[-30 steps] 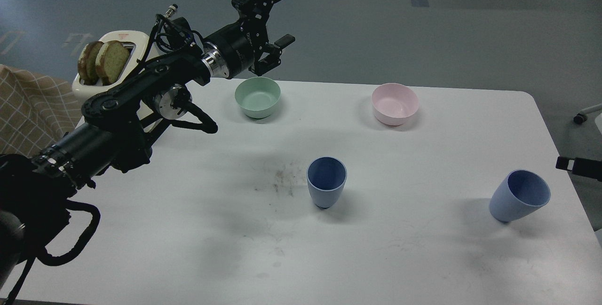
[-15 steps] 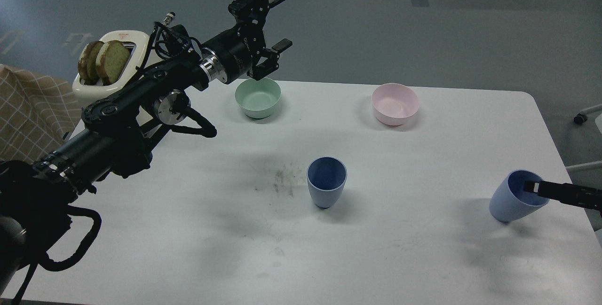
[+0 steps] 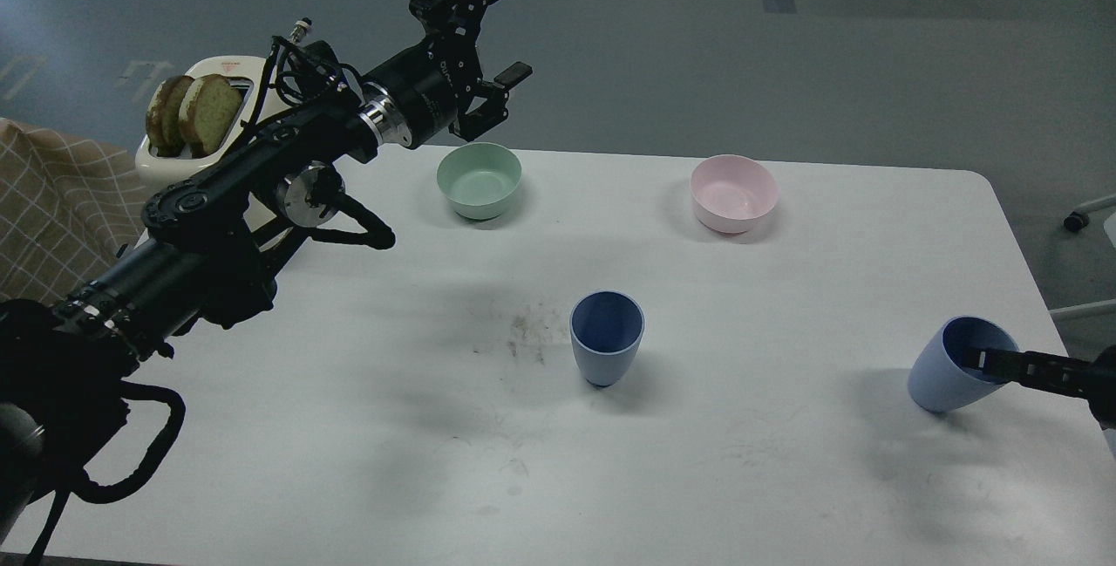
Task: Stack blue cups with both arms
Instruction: 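Grasp the blue cup nearest the right arm with the right gripper, then lift the blue cup and carry it above the centered cup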
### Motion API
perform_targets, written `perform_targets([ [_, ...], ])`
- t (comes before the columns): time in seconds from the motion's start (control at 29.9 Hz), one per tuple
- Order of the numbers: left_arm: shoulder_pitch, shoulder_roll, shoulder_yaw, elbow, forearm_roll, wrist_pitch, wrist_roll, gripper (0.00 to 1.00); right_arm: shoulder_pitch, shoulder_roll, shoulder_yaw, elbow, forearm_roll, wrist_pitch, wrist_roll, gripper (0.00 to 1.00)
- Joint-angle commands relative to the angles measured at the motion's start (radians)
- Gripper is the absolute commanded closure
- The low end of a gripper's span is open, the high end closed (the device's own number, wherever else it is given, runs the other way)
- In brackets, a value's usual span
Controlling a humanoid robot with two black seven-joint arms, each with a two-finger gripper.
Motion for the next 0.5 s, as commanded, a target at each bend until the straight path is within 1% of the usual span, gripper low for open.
perform_targets([
  [0.0,0.011,0.001,-0.003,0.000,0.001,0.000,0.000,0.02,0.001,0.001,0.001,0.001,0.004,0.005,-0.020,1.00],
  [0.1,0.014,0.001,-0.003,0.000,0.001,0.000,0.000,0.02,0.001,-0.002,0.001,0.004,0.010,0.014,-0.037,1.00],
  [0.23,0.014,0.003,-0.003,0.000,0.001,0.000,0.000,0.02,0.006,-0.018,0.009,0.013,0.010,0.048,-0.037,1.00],
  [0.33,0.014,0.003,-0.003,0.000,0.001,0.000,0.000,0.02,0.023,-0.068,0.041,0.062,0.010,0.052,-0.034,1.00],
  [0.4,0.014,0.003,-0.003,0.000,0.001,0.000,0.000,0.02,0.070,-0.100,0.073,0.110,0.009,0.052,-0.034,1.00],
  [0.47,0.014,0.003,-0.002,0.000,0.001,0.000,0.000,0.02,0.110,-0.110,0.075,0.125,0.007,0.052,-0.034,1.00],
])
